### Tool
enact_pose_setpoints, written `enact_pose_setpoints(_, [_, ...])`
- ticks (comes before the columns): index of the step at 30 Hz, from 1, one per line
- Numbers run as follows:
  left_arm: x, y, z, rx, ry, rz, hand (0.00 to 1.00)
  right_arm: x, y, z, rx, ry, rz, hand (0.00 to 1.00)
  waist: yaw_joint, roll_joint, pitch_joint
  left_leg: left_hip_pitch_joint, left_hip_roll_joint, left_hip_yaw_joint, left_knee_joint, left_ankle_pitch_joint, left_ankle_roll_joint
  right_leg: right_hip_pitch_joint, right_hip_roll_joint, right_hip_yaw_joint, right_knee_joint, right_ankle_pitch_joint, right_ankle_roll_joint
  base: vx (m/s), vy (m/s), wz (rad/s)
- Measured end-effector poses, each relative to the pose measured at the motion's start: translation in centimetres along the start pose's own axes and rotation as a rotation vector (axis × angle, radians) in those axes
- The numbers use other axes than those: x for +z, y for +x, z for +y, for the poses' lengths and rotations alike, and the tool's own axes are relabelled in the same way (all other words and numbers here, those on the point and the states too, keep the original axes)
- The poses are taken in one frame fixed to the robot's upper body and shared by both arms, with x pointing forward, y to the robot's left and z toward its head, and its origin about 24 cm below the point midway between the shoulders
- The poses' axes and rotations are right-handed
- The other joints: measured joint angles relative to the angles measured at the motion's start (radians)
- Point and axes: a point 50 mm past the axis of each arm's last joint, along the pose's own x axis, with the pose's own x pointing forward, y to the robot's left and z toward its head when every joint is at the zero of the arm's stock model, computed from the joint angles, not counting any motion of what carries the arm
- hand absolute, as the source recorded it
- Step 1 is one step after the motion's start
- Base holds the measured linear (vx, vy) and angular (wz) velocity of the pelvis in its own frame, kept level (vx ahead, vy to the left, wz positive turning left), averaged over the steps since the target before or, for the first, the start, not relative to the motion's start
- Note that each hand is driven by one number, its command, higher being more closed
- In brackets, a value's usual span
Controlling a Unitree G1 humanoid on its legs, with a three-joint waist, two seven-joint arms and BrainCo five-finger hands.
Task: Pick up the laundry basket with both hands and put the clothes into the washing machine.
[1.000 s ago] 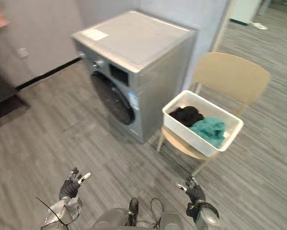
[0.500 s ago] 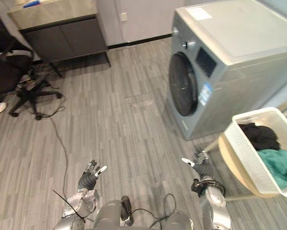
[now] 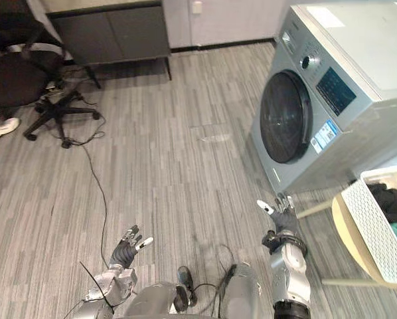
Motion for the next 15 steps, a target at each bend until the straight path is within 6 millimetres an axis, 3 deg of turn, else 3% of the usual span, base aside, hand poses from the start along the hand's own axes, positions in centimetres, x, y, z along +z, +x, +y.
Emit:
enact_pose_setpoints(1, [0.1, 0.3, -0.3, -0.01, 0.003, 0.002, 0.0, 0.0, 0.3, -0.3, -0.004, -0.016, 0.006, 0.0, -0.004, -0.003, -0.001, 0.01, 0.0, 0.043, 0.007, 0.006, -0.009, 0.0, 0.011, -0.015, -0.082, 0.055, -0.01, 0.26, -0.077, -0.2])
enact_pose_setpoints(2, [0.1, 0.6, -0.7, -0.025, 0.006, 0.004, 0.0, 0.0, 0.3, -0.9, -0.016, -0.033, 0.014, 0.0, -0.008, -0.003, -0.001, 0.02, -0.004, 0.065, 0.029, -0.006, -0.003, -0.001, 0.017, -0.005, -0.105, 0.103, -0.036, 0.29, -0.098, -0.13])
enact_pose_setpoints(3, [0.1, 0.7, -0.9, -0.028, 0.003, 0.005, 0.0, -0.1, 0.3, -1.1, -0.022, -0.043, 0.023, 0.0, -0.016, 0.001, -0.002, 0.024, 0.001, 0.065, 0.054, -0.036, -0.021, -0.003, 0.022, 0.003, -0.098, 0.13, -0.062, 0.36, -0.122, -0.16])
enact_pose_setpoints(5, [0.1, 0.8, -1.3, -0.035, -0.009, 0.0, 0.0, -0.3, 0.4, -1.0, -0.01, -0.061, 0.031, 0.0, -0.02, 0.031, -0.004, 0.023, 0.058, 0.087, 0.123, -0.096, -0.057, 0.008, 0.064, -0.001, -0.085, 0.118, -0.068, 0.39, -0.111, -0.48])
enact_pose_setpoints(6, [-0.1, 0.7, -1.1, -0.028, -0.011, 0.005, 0.0, -0.7, 0.2, -0.5, 0.012, -0.069, 0.049, 0.0, -0.017, 0.044, -0.008, 0.025, 0.124, 0.113, 0.233, -0.125, -0.082, 0.043, 0.108, 0.009, -0.098, 0.071, -0.07, 0.58, -0.172, -0.88])
enact_pose_setpoints(7, [-0.3, 0.9, -0.8, -0.015, -0.012, 0.02, 0.0, -1.1, 0.1, -0.3, 0.025, -0.074, 0.062, 0.0, -0.016, 0.044, -0.007, -0.022, 0.214, 0.101, 0.446, -0.123, -0.07, 0.077, 0.148, 0.023, -0.089, 0.049, -0.084, 0.48, -0.144, -0.89])
enact_pose_setpoints(8, [-0.5, 0.9, -0.7, -0.011, -0.014, 0.027, 0.0, -1.3, -0.1, -0.4, 0.027, -0.084, 0.069, 0.0, -0.015, 0.048, -0.006, -0.043, 0.262, 0.094, 0.558, -0.105, -0.041, 0.099, 0.169, 0.027, -0.084, 0.042, -0.085, 0.59, -0.164, -0.9])
enact_pose_setpoints(9, [-0.6, 0.8, -0.6, 0.001, -0.024, 0.032, 0.0, -1.1, -0.3, -0.3, 0.036, -0.103, 0.058, 0.0, -0.01, 0.06, -0.001, -0.083, 0.342, 0.068, 0.764, -0.014, 0.029, 0.154, 0.21, 0.053, -0.083, 0.025, -0.096, 0.51, -0.065, -1.05])
enact_pose_setpoints(10, [-0.8, 0.7, -0.7, 0.002, -0.032, 0.035, 0.0, -0.9, -0.8, -0.4, 0.041, -0.112, 0.043, 0.0, 0.001, 0.057, 0.0, -0.133, 0.39, 0.021, 0.915, 0.137, 0.051, 0.208, 0.231, 0.095, -0.092, 0.003, -0.097, 0.62, -0.055, -1.15])
enact_pose_setpoints(12, [-0.8, 0.8, -1.0, 0.007, -0.037, 0.035, 0.0, -0.8, -1.0, -0.1, 0.05, -0.11, 0.036, 0.0, 0.001, 0.052, 0.002, -0.188, 0.4, -0.024, 1.014, 0.092, 0.02, 0.25, 0.231, 0.139, -0.109, -0.003, -0.089, 0.41, 0.033, -0.88])
enact_pose_setpoints(15, [-0.2, 1.2, -0.8, 0.022, -0.045, 0.015, 0.0, -1.3, -1.6, -0.5, 0.041, -0.129, 0.053, 0.0, 0.01, 0.031, 0.013, -0.285, 0.378, -0.063, 0.942, 0.023, 0.005, 0.313, 0.212, 0.24, -0.168, -0.005, -0.085, 0.46, 0.124, -0.89])
